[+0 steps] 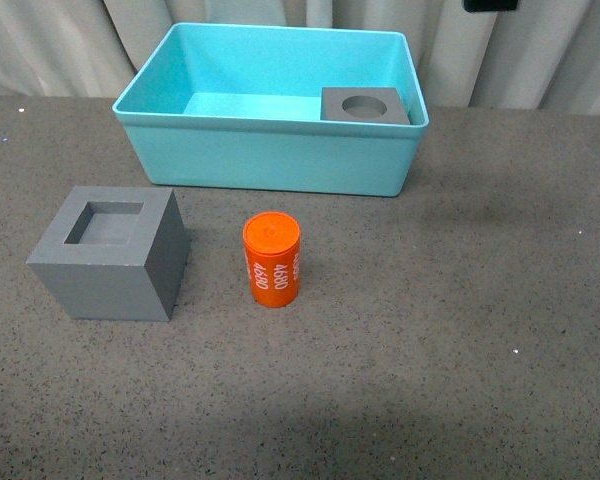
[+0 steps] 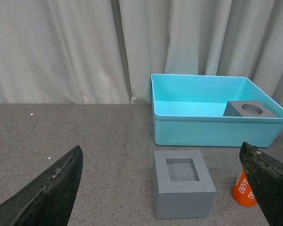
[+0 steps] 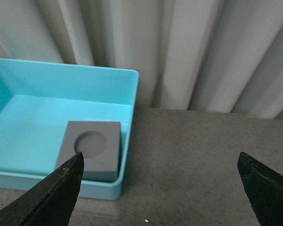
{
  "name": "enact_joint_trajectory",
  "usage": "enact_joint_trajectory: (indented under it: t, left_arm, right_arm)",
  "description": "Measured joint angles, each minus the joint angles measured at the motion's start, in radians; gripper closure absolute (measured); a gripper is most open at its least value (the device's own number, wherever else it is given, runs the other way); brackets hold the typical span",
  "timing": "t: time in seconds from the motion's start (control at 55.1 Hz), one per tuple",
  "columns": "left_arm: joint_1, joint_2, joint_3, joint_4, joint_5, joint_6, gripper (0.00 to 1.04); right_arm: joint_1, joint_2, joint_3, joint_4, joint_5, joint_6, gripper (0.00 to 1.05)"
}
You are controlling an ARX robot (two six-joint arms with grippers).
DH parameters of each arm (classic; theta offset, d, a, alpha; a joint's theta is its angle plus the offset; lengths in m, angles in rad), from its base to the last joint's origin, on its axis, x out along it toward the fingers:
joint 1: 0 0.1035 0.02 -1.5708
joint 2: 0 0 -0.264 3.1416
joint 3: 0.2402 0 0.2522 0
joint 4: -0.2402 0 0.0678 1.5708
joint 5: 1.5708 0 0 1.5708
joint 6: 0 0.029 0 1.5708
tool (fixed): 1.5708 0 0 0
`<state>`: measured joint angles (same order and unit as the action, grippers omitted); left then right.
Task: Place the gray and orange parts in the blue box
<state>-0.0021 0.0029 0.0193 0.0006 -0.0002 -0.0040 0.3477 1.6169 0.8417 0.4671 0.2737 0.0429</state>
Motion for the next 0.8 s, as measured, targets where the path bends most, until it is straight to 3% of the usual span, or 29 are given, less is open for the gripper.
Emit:
enact_joint_trajectory:
  t: [0.182, 0.272, 0.327, 0.454, 0.581, 0.672, 0.799]
  left_arm:
    - [0.0, 0.002, 0.0, -0.002, -0.005, -0.003, 0.07]
    - [-0.062, 0.14, 0.07, -0.173, -0.225, -0.141, 0.07]
    - [-0.066, 0.232, 0.085, -0.169, -0.287, -0.209, 0.07]
    - [-0.046, 0.492, 0.124, 0.008, -0.248, -0.319, 0.07]
    - [-0.008, 0.901, 0.247, 0.311, -0.142, -0.329, 0.07]
    - [0.015, 1.173, 0.369, 0.384, -0.111, -0.308, 0.07]
    - [0.025, 1.375, 0.485, 0.373, -0.074, -0.303, 0.07]
  right_arm:
    - [-0.001, -0.101, -0.098, 0.024, 0.023, -0.045, 0.1]
    - [-0.001, -0.098, -0.099, 0.024, 0.023, -0.049, 0.1]
    - [-0.001, -0.098, -0.101, 0.024, 0.024, -0.051, 0.1]
    - [0.002, -0.098, -0.101, 0.024, 0.021, -0.053, 0.1]
    - [0.0, -0.098, -0.101, 0.024, 0.023, -0.055, 0.1]
    - [0.0, -0.098, -0.101, 0.024, 0.023, -0.055, 0.1]
    - [0.0, -0.098, -0.101, 0.024, 0.023, -0.055, 0.1]
